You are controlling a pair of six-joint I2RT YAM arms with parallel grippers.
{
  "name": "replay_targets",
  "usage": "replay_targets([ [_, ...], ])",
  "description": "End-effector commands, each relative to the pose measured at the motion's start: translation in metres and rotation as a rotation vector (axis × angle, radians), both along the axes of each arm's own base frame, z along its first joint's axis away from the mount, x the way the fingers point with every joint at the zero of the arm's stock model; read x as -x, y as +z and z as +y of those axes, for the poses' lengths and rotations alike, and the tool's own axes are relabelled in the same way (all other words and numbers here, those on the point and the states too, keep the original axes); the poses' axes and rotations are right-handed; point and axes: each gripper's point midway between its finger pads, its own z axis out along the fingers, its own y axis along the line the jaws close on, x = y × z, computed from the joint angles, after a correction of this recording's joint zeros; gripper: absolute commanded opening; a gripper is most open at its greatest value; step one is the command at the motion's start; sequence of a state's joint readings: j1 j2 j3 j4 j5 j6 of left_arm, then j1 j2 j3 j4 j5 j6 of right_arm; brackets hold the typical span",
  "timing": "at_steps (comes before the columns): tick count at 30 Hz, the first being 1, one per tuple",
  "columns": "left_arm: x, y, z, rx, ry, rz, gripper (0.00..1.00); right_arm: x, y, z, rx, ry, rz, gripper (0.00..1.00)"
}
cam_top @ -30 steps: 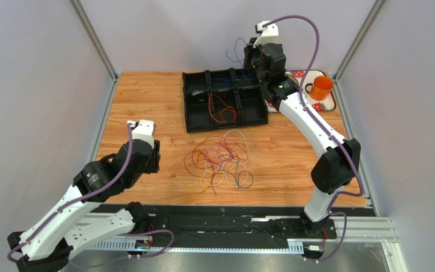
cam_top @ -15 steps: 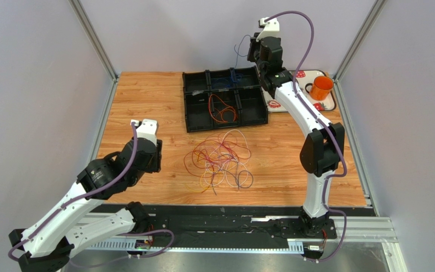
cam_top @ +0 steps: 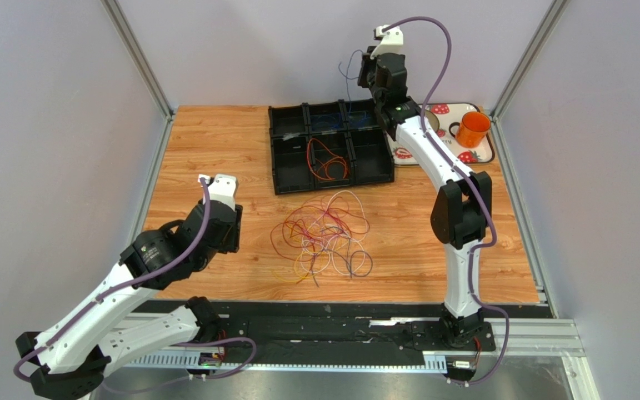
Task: Untangle the cables
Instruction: Place the cable in the bin.
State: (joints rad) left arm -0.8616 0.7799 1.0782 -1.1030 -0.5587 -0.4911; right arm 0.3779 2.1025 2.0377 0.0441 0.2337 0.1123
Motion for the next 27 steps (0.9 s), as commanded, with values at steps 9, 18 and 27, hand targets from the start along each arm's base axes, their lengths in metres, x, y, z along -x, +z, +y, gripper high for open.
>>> replay_targets([
  [9,-0.004,0.0,-0.003,-0.006,-0.004,-0.006,0.49,-0.024,-0.034,-0.016,-0.035,-0.03,0.032,0.0],
  [18,-0.005,0.0,-0.004,-0.012,-0.002,-0.004,0.49,-0.023,-0.048,-0.021,-0.04,-0.044,0.076,0.0],
  [27,-0.005,0.001,-0.003,-0.007,-0.003,-0.007,0.49,-0.023,-0.094,-0.036,-0.027,-0.128,0.21,0.0],
])
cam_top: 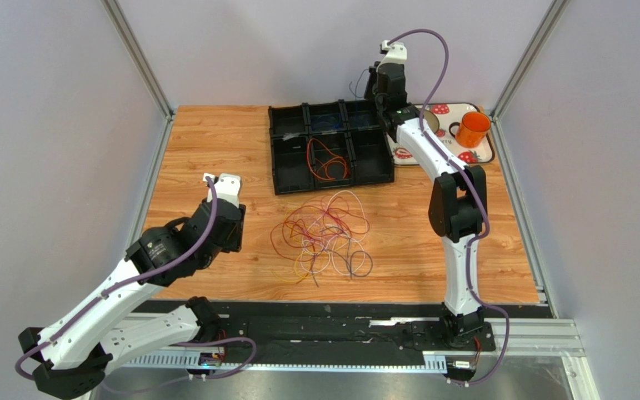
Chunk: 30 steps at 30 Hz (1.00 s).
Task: Untangle the cables
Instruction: Place the cable in the bin.
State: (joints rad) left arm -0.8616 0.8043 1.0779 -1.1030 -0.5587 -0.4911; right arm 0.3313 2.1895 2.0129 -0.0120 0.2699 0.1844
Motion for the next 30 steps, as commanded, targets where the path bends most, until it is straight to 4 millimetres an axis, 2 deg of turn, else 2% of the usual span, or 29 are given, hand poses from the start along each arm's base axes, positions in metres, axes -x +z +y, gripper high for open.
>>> replay_targets([
  [1,-0.002,0.004,-0.001,0.011,-0.004,-0.02,0.49,-0.002,-0.015,-0.006,-0.017,-0.029,0.053,0.01],
  [3,-0.003,0.005,-0.001,0.012,-0.003,-0.023,0.49,0.0,-0.021,-0.003,-0.017,-0.016,0.085,0.09],
  [4,-0.002,0.004,-0.001,0.013,-0.004,-0.022,0.49,0.001,-0.022,-0.001,-0.016,0.0,0.098,0.3],
  [7,-0.002,0.005,-0.001,0.014,-0.004,-0.023,0.49,0.004,-0.025,-0.008,-0.013,-0.036,0.14,0.62],
  [10,-0.002,0.005,-0.001,0.017,-0.005,-0.026,0.49,0.011,-0.026,-0.013,-0.03,-0.061,0.166,0.7],
  [15,-0.002,0.006,-0.001,0.02,-0.008,-0.028,0.49,0.029,-0.032,-0.01,-0.064,-0.036,0.232,0.67],
  [16,-0.002,0.006,-0.001,0.02,-0.007,-0.029,0.49,0.035,-0.034,-0.004,-0.095,-0.004,0.251,0.6],
  [18,-0.001,0.007,0.0,0.024,-0.008,-0.031,0.49,0.054,-0.046,0.006,-0.133,0.056,0.309,0.55],
  [21,-0.001,0.007,0.0,0.028,-0.007,-0.034,0.49,0.073,-0.066,0.012,-0.198,0.071,0.387,0.53],
  [22,-0.001,0.008,0.0,0.029,-0.009,-0.034,0.49,0.084,-0.081,0.017,-0.214,0.096,0.436,0.52],
  [24,0.0,0.008,0.0,0.034,-0.009,-0.038,0.49,0.095,-0.095,0.023,-0.237,0.121,0.481,0.5],
  [27,0.001,0.009,0.001,0.04,-0.01,-0.042,0.49,0.107,-0.116,0.026,-0.219,0.125,0.532,0.39],
  [30,0.001,0.011,0.001,0.046,-0.013,-0.046,0.49,0.117,-0.133,0.027,-0.198,0.127,0.578,0.23],
])
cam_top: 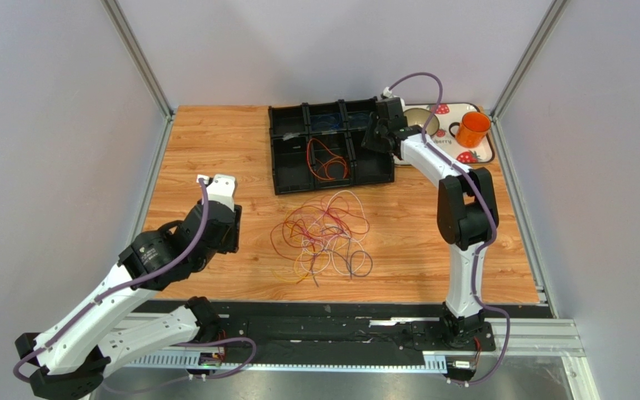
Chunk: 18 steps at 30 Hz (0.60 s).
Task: Untangle the cables
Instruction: Place the cable in the bin.
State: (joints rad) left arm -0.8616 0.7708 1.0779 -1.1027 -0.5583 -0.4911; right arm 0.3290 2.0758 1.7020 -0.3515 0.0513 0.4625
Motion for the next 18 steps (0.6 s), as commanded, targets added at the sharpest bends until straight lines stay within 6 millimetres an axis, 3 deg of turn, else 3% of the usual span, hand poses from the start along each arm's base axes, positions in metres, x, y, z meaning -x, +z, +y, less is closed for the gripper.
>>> replay_targets([
  [1,-0.001,0.005,-0.002,0.02,-0.013,-0.024,0.49,0.017,0.006,0.011,-0.027,0.025,0.023,0.21],
  [4,-0.001,0.006,-0.001,0.025,-0.011,-0.03,0.49,0.022,-0.006,0.009,0.018,0.017,0.048,0.15],
  [9,-0.001,0.007,-0.002,0.032,-0.014,-0.033,0.49,0.034,-0.022,0.028,0.029,0.072,0.089,0.07],
  [18,0.0,0.007,-0.001,0.031,-0.013,-0.033,0.49,0.079,-0.04,0.065,-0.004,0.196,0.173,0.02],
])
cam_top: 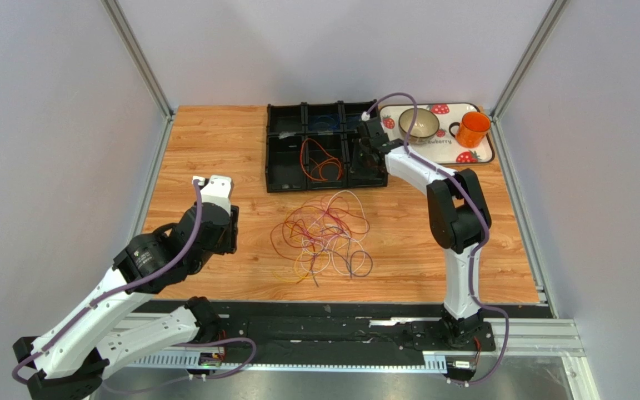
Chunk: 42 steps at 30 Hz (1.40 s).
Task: Untangle the cables
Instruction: Place the cable in the bin, then untie the cable.
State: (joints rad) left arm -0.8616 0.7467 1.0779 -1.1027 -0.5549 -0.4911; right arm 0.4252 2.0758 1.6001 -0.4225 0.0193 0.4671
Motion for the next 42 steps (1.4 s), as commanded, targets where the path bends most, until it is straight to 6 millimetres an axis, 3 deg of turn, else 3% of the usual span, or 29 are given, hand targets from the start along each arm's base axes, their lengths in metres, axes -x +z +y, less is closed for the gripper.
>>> replay_targets([
  [1,-0.003,0.004,-0.003,0.012,-0.01,-0.021,0.49,0.022,0.011,0.027,-0.046,0.081,0.009,0.03],
  [6,-0.002,0.004,-0.002,0.014,-0.009,-0.021,0.49,0.028,0.019,0.023,-0.013,0.084,0.004,0.02],
  [9,-0.003,0.003,-0.002,0.011,-0.009,-0.021,0.49,0.03,0.033,0.02,-0.006,0.088,-0.02,0.02],
  [13,-0.003,0.004,-0.002,0.012,-0.009,-0.022,0.49,0.029,0.06,0.01,0.036,0.073,-0.069,0.03],
  [16,-0.003,0.004,-0.002,0.012,-0.009,-0.022,0.49,0.033,0.085,0.002,0.054,0.074,-0.108,0.13],
  [19,-0.003,0.003,-0.003,0.011,-0.01,-0.02,0.49,0.048,0.106,-0.005,0.052,0.081,-0.121,0.22],
  [20,-0.003,0.003,-0.003,0.01,-0.01,-0.019,0.49,0.058,0.102,-0.008,0.058,0.088,-0.096,0.27],
  [21,-0.003,0.003,-0.003,0.007,-0.011,-0.015,0.5,0.066,0.118,-0.012,0.044,0.087,-0.124,0.29],
  [24,-0.004,0.002,-0.009,0.005,-0.022,0.007,0.53,0.099,0.118,-0.02,0.039,0.109,-0.116,0.38],
  [27,-0.008,0.004,-0.027,0.056,-0.036,0.032,0.53,0.135,0.108,-0.031,0.033,0.118,-0.081,0.41],
  [29,-0.014,0.004,-0.053,0.114,-0.088,0.05,0.53,0.155,0.1,-0.029,-0.001,0.13,-0.05,0.43],
  [30,-0.016,0.002,-0.06,0.127,-0.101,0.057,0.53,0.169,0.087,-0.033,0.008,0.133,-0.017,0.43],
  [31,-0.021,-0.001,-0.076,0.153,-0.129,0.065,0.53,0.177,0.091,-0.036,-0.01,0.126,-0.032,0.45],
  [38,-0.031,-0.021,-0.14,0.198,-0.251,0.132,0.53,0.206,0.078,-0.088,0.074,-0.056,-0.057,0.48],
  [42,-0.022,-0.033,-0.181,0.174,-0.319,0.172,0.53,0.211,0.079,-0.107,0.081,-0.16,-0.095,0.62],
])
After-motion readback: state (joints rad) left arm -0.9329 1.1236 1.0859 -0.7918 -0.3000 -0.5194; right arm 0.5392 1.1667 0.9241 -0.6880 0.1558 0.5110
